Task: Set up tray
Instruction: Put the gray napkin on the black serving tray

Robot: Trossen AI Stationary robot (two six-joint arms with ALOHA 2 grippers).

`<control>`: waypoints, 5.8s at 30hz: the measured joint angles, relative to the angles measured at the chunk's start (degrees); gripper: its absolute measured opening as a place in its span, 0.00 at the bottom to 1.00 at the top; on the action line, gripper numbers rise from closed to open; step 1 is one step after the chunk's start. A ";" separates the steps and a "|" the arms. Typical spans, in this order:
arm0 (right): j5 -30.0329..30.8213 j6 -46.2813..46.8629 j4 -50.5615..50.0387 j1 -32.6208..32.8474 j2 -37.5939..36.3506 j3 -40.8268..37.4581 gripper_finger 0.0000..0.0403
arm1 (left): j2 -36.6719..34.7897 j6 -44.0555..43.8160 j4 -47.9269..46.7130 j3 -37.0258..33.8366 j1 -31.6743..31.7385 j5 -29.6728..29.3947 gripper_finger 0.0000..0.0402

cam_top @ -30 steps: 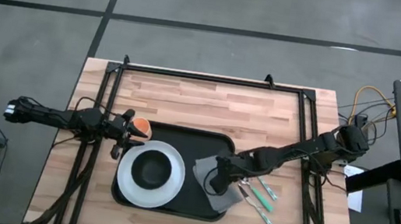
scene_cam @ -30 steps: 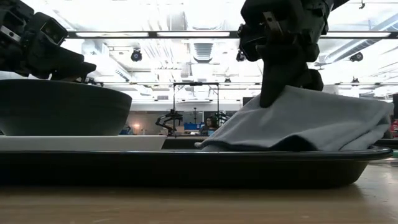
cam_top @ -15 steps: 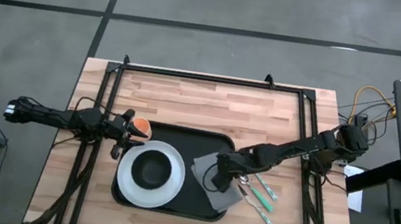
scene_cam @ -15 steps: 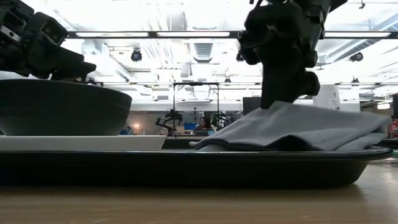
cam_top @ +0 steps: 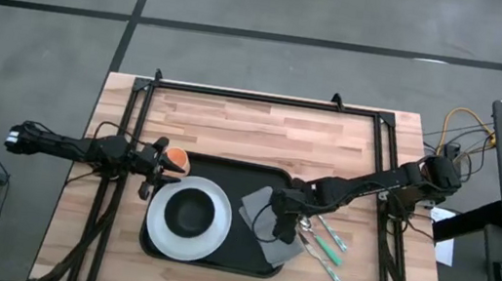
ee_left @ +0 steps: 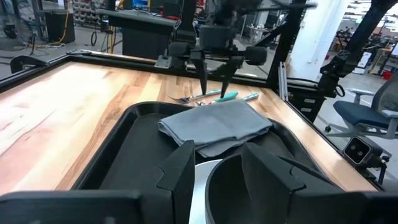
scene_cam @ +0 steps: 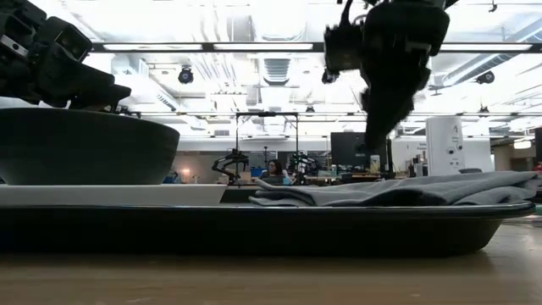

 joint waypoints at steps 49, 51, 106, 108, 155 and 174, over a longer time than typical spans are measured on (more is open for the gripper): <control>1.70 19.91 -7.17 1.32 24.04 22.48 0.23 | 0.76 0.00 0.00 0.00 0.02 -0.01 0.29; 1.82 19.24 -7.13 1.40 24.00 22.48 0.22 | 0.76 0.00 0.00 0.00 0.00 -0.01 0.29; -4.07 4.22 -7.72 1.05 27.55 24.47 0.63 | 0.76 0.00 0.00 0.00 0.02 0.01 0.29; -4.02 7.38 -7.49 1.05 27.59 24.45 0.63 | 0.76 0.00 -0.02 0.00 0.02 -0.01 0.29; -0.44 -20.25 -11.68 3.81 25.02 26.64 0.58 | 0.74 0.00 -0.02 0.00 0.00 0.01 0.29; -2.67 -8.51 -7.68 3.56 27.91 25.57 0.58 | 1.01 0.00 -0.02 0.00 0.00 -0.01 0.29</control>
